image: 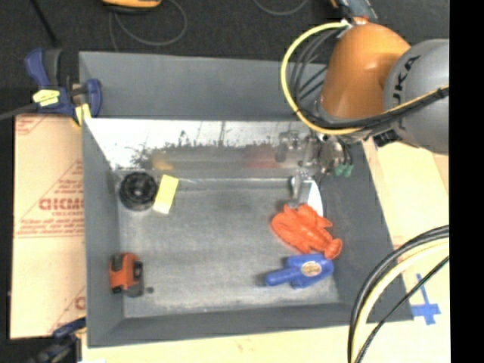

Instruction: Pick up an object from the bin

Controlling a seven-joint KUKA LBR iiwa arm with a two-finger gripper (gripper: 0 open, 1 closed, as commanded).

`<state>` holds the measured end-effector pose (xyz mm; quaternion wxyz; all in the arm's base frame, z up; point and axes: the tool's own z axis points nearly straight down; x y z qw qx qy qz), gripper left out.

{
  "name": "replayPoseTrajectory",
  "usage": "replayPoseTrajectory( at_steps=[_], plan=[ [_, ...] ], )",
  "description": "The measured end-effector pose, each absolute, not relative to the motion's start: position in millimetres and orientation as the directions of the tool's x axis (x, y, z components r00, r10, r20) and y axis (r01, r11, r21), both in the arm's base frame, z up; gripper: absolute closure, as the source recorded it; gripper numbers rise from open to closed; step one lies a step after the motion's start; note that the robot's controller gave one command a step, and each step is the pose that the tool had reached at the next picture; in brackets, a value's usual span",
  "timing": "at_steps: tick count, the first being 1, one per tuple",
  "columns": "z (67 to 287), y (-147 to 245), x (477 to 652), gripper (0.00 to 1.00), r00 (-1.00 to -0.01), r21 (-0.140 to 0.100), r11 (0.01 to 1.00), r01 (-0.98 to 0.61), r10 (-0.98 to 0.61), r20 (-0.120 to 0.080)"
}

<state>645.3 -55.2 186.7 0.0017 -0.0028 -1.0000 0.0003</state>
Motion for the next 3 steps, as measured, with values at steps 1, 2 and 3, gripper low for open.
replayPoseTrajectory(
  at_steps=[1, 2, 3],
  plan=[
    [192.0, -55.3, 646.8, 0.00, -1.000, -0.002, 1.000, 0.005, 0.005, -0.005],
    [175.6, -76.5, 617.1, 0.00, -0.999, -0.002, 0.999, -0.038, -0.038, -0.005],
    [161.4, -87.6, 615.8, 0.00, -0.999, -0.001, 0.999, -0.032, -0.032, -0.003]
  ],
)
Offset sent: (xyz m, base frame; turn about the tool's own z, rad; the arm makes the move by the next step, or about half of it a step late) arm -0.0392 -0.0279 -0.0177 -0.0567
